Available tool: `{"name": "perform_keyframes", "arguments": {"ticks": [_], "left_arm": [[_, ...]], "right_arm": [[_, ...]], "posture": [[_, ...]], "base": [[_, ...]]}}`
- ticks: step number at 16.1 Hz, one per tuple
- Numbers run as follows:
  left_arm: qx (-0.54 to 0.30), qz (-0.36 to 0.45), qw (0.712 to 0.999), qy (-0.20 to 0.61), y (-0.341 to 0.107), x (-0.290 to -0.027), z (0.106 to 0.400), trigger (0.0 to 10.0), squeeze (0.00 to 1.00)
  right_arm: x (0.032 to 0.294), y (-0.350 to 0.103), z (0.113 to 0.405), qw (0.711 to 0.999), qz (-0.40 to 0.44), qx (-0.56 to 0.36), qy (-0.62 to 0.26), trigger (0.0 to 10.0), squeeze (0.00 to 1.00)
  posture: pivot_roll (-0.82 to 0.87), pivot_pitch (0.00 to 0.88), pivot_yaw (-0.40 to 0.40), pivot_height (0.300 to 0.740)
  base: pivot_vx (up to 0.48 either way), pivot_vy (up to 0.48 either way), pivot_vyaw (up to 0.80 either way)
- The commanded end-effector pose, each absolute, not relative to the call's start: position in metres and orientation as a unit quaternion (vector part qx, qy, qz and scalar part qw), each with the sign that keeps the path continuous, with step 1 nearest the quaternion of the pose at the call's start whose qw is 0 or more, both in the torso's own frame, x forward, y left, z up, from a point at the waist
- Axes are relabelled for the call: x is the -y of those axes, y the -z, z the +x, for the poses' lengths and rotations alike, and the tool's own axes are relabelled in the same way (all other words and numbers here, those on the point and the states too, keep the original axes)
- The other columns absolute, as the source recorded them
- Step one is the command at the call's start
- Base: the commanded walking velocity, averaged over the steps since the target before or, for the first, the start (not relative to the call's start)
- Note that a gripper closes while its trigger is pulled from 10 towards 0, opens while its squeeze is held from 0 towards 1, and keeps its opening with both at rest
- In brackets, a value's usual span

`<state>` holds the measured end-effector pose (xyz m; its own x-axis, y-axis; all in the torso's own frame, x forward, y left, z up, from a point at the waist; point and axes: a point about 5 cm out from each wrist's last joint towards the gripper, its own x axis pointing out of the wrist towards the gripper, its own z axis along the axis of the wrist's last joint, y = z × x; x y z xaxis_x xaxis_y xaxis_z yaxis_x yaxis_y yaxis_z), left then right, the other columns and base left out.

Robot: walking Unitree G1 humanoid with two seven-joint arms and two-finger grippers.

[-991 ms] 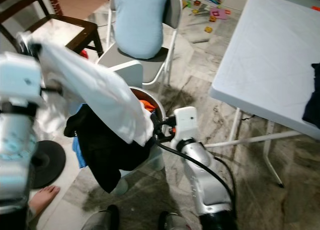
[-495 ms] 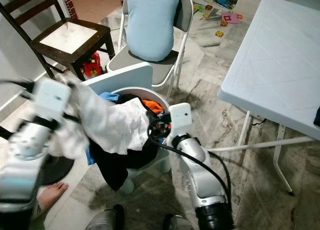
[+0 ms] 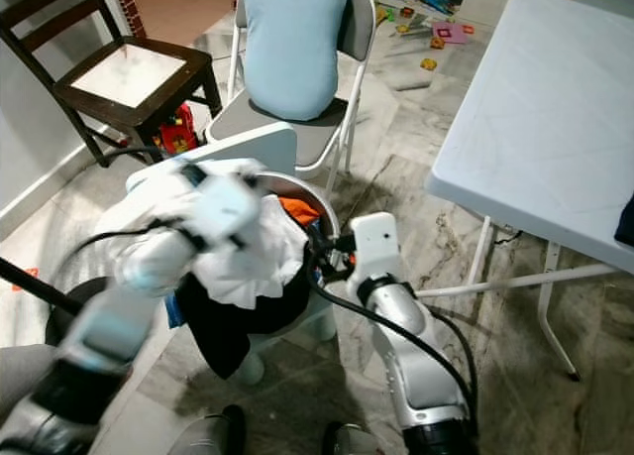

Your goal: Hang hanger

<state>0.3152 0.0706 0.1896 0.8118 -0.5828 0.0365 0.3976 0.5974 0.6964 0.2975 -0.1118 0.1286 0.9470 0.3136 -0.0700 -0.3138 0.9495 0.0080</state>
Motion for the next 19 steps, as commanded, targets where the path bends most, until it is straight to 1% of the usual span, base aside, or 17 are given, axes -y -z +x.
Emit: {"name": "perform_keyframes", "arguments": {"ticks": [1, 2, 3, 4, 5, 7, 8, 9, 10, 12, 13, 15, 16, 18, 19], "left_arm": [[0.134, 0.371, 0.844, 0.365, -0.172, -0.043, 0.302, 0.0, 0.00], [0.131, 0.375, 0.832, 0.387, -0.166, -0.038, 0.298, 0.0, 0.00], [0.115, 0.371, 0.805, 0.448, -0.150, -0.027, 0.284, 0.0, 0.00], [0.106, 0.378, 0.782, 0.484, -0.139, -0.024, 0.273, 0.0, 0.00], [0.086, 0.374, 0.771, 0.508, -0.129, -0.024, 0.265, 0.0, 0.00], [0.060, 0.371, 0.774, 0.510, -0.117, -0.027, 0.262, 0.0, 0.00], [0.051, 0.372, 0.782, 0.497, -0.113, -0.032, 0.264, 4.4, 0.00], [0.033, 0.372, 0.791, 0.485, -0.108, -0.038, 0.265, 3.6, 0.00], [0.002, 0.368, 0.815, 0.448, -0.100, -0.055, 0.268, 10.0, 0.00], [-0.023, 0.373, 0.832, 0.410, -0.097, -0.069, 0.275, 10.0, 0.00], [-0.031, 0.366, 0.855, 0.365, -0.099, -0.086, 0.285, 10.0, 0.00], [-0.029, 0.359, 0.886, 0.293, -0.107, -0.103, 0.297, 10.0, 0.00], [-0.015, 0.329, 0.914, 0.236, -0.119, -0.117, 0.305, 10.0, 0.00], [0.007, 0.302, 0.934, 0.193, -0.132, -0.127, 0.309, 10.0, 0.00], [0.006, 0.295, 0.937, 0.188, -0.132, -0.128, 0.310, 10.0, 0.00]], "right_arm": [[0.114, -0.134, 0.297, 0.988, -0.004, -0.030, -0.153, 10.0, 0.00], [0.114, -0.135, 0.298, 0.988, -0.005, -0.029, -0.152, 10.0, 0.00], [0.116, -0.137, 0.298, 0.988, -0.007, -0.027, -0.149, 10.0, 0.00], [0.118, -0.137, 0.298, 0.989, -0.009, -0.027, -0.148, 10.0, 0.00], [0.120, -0.136, 0.297, 0.988, -0.011, -0.030, -0.148, 10.0, 0.00], [0.120, -0.135, 0.296, 0.988, -0.013, -0.034, -0.152, 10.0, 0.00], [0.118, -0.134, 0.296, 0.987, -0.014, -0.036, -0.155, 10.0, 0.00], [0.117, -0.134, 0.295, 0.987, -0.014, -0.038, -0.157, 10.0, 0.00], [0.116, -0.134, 0.294, 0.986, -0.014, -0.040, -0.163, 10.0, 0.00], [0.117, -0.134, 0.294, 0.985, -0.016, -0.042, -0.165, 10.0, 0.00], [0.118, -0.133, 0.294, 0.985, -0.017, -0.044, -0.165, 10.0, 0.00], [0.123, -0.136, 0.294, 0.987, -0.022, -0.035, -0.158, 10.0, 0.00], [0.133, -0.142, 0.297, 0.991, -0.039, -0.016, -0.125, 10.0, 0.00], [0.161, -0.159, 0.308, 0.997, -0.064, 0.019, -0.027, 10.0, 0.00], [0.165, -0.166, 0.313, 0.997, -0.063, 0.029, -0.017, 10.0, 0.00]], "posture": [[-0.01, 0.190, -0.039, 0.740], [-0.01, 0.190, -0.040, 0.740], [-0.02, 0.190, -0.043, 0.740], [-0.02, 0.190, -0.045, 0.740], [-0.02, 0.192, -0.053, 0.740], [-0.02, 0.193, -0.062, 0.740], [-0.01, 0.192, -0.067, 0.740], [-0.01, 0.194, -0.070, 0.740], [-0.01, 0.200, -0.078, 0.740], [-0.01, 0.206, -0.085, 0.740], [-0.01, 0.209, -0.089, 0.740], [-0.01, 0.209, -0.091, 0.740], [-0.01, 0.207, -0.093, 0.740], [-0.02, 0.208, -0.095, 0.740], [-0.02, 0.210, -0.093, 0.740]], "base": [[0.000, 0.000, 0.00], [0.000, 0.000, 0.00], [0.000, 0.000, 0.00], [0.000, 0.000, 0.00], [0.000, 0.000, 0.00], [0.000, 0.000, 0.00], [0.000, 0.000, 0.00], [0.000, 0.000, 0.00], [0.000, 0.000, 0.00], [0.000, 0.000, 0.00], [0.000, 0.000, 0.00], [0.000, 0.000, 0.00], [0.000, 0.000, 0.00], [0.000, 0.000, 0.00], [0.000, 0.000, 0.00]]}}
